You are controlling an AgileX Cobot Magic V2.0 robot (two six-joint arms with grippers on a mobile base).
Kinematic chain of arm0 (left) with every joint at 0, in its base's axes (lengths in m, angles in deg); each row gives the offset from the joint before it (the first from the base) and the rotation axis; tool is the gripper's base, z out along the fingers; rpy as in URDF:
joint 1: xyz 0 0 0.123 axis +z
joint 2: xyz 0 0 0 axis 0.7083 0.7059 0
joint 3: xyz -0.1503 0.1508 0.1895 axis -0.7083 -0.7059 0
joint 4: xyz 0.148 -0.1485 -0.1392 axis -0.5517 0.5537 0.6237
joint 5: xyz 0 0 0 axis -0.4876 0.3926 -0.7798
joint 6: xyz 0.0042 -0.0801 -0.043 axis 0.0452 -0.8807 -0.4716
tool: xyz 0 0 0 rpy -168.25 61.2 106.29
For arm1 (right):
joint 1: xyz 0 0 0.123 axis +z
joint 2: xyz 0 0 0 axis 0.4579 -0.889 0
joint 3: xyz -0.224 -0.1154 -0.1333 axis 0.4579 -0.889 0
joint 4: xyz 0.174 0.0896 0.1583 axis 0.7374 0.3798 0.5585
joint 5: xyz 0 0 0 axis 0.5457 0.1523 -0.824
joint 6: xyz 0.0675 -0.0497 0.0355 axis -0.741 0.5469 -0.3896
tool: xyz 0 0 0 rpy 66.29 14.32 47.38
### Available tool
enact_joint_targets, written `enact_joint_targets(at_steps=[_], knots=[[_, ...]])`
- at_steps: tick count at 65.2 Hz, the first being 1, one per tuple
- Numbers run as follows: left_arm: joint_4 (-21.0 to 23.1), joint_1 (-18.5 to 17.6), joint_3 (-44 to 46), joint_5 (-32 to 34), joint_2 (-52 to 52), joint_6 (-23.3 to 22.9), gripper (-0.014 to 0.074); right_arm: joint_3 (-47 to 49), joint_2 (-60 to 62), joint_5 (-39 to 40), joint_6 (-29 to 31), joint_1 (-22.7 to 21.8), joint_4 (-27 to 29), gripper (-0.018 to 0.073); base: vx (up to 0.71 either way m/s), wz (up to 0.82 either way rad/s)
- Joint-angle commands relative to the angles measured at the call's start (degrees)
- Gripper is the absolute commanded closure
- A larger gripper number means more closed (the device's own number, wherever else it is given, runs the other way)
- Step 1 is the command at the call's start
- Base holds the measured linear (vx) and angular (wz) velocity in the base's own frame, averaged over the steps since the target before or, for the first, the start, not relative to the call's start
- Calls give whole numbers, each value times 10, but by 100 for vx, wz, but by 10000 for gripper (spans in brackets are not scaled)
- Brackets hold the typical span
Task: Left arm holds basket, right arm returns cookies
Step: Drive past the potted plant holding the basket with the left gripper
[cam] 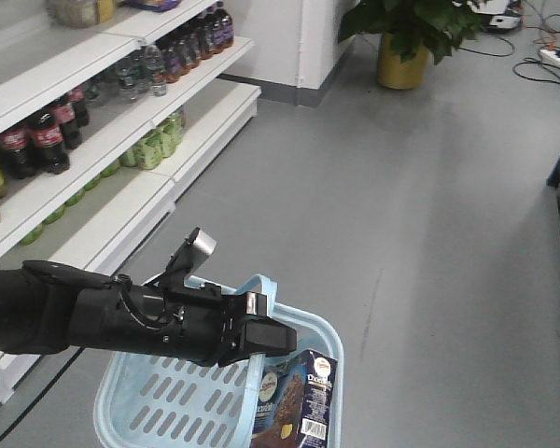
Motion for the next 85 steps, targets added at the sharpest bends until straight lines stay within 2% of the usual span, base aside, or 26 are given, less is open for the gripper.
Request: enact_joint_targets(at_steps=[1,44,85], knots=[[52,-1,13,-42,-31,6,603,-1,4,45,6,-3,-2,567,14,-54],[52,-1,13,-42,-31,6,603,-1,4,45,6,-3,-2,567,15,-50],[52,-1,13,-42,-31,6,603,-1,4,45,6,-3,-2,567,20,-5]])
